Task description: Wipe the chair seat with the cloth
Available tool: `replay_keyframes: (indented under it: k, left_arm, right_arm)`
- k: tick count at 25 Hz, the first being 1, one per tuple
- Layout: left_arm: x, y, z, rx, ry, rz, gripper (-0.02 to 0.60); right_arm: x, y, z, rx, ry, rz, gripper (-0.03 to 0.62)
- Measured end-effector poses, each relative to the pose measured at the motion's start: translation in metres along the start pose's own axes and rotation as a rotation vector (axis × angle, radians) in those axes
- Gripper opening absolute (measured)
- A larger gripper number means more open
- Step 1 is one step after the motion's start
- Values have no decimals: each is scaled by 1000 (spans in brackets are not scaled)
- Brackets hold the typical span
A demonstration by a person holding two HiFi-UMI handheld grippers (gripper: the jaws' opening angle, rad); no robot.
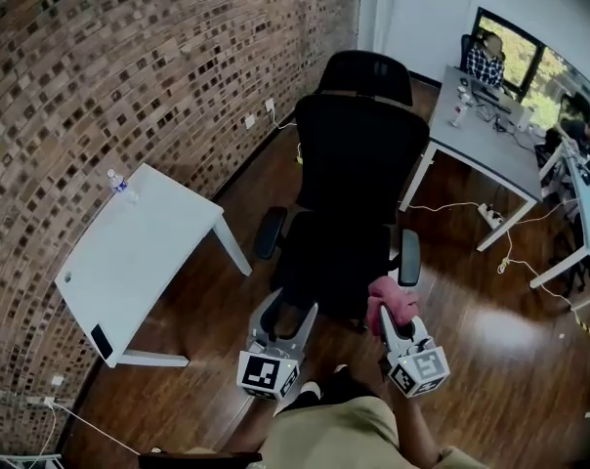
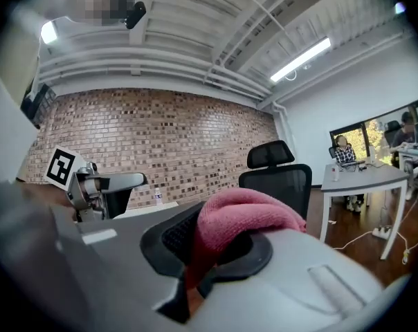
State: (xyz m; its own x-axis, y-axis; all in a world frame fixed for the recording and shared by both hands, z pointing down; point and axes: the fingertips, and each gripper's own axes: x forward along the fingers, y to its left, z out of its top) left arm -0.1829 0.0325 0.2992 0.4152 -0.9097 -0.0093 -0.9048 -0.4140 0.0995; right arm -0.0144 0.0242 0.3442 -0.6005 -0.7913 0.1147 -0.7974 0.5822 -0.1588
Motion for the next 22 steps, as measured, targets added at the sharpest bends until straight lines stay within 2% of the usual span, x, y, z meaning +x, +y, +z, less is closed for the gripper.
replay_keyframes:
  k: [6, 9, 12, 18, 22]
  left_arm:
    - [39, 57, -39, -37, 19, 7, 224]
    - [76, 85, -58, -44, 50, 16, 252]
    - [125, 109, -76, -34, 75, 8, 252]
    - [224, 154, -96, 4, 87, -17, 250]
    - [261, 179, -123, -10, 151, -58, 244]
  right_arm:
    - [51, -32, -36, 30, 45, -59, 17]
    - [88, -56, -53, 68, 74, -67, 17]
    - [136, -84, -73, 116, 106, -46, 18]
    - [247, -119, -105, 191, 175, 57, 18]
    - [301, -134, -142, 254, 249, 39, 18]
